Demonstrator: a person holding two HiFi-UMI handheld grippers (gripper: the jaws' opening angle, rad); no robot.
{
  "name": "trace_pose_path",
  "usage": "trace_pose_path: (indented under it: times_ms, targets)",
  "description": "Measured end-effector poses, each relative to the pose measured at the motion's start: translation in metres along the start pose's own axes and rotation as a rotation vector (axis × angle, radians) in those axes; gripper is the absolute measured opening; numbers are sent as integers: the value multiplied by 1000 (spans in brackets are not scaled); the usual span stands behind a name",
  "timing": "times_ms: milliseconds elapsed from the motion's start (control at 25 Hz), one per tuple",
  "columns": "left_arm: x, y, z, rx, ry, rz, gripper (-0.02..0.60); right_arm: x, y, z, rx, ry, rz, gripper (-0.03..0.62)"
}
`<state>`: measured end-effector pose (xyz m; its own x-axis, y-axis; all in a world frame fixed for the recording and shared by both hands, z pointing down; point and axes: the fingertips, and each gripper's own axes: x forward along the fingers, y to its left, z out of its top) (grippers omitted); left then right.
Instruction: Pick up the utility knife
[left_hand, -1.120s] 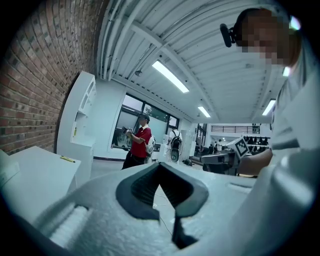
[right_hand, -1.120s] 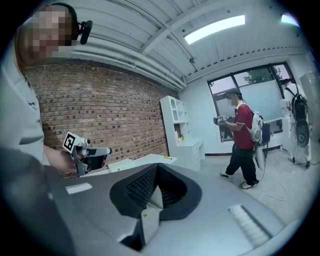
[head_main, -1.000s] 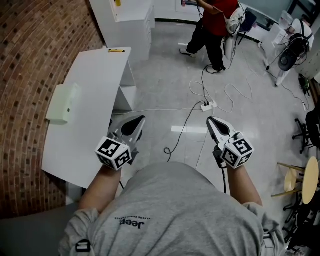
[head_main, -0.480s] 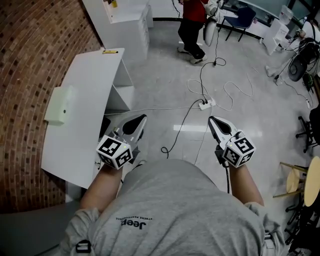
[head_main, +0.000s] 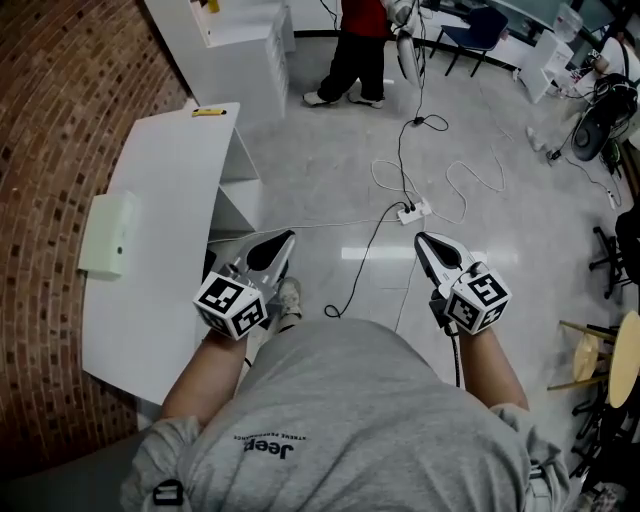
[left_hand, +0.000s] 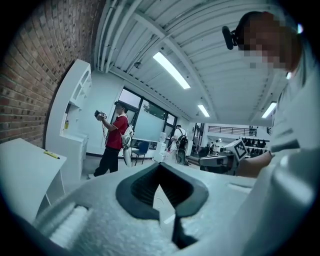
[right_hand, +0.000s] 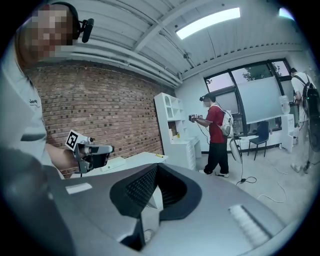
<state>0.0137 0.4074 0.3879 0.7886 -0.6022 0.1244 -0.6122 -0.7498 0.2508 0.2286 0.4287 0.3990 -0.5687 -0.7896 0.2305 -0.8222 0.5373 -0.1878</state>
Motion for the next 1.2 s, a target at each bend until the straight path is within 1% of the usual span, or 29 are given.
trace_pose_path:
  times_ms: [80,200,360,480,600,720,920,1040,1200]
  targets:
    - [9,35,7,-3,-9,-24,-2,33,-4,6,-1,-4,-16,9]
    - [26,93,21,14,-8,-70,-2,88,-7,21,-6,-8,-45,9]
    - [47,169,57,24,-12,-126,-2,168,-7,58,-22,-22,-60,9]
    - [56,219,80,38,-10,-144,-2,223,-7,86,-34,-37,-59,9]
    - [59,263,92,30,-6,-149,-2,271,-8,108,-45,-45,-53,9]
    - [63,297,97,15,3,-150,-2,308,-13,122,-44,-37,-51,9]
    - [73,346,105,-2,-3,-129,-2,355,-24,129,-52,-11,-36,9]
    - [83,364,106,-10,0,-103,-2,376,-41,131,-37,-7,-20,9]
    - [107,381,108,-8,9,-65,-2,403,-72,130,-18,-9,23,9]
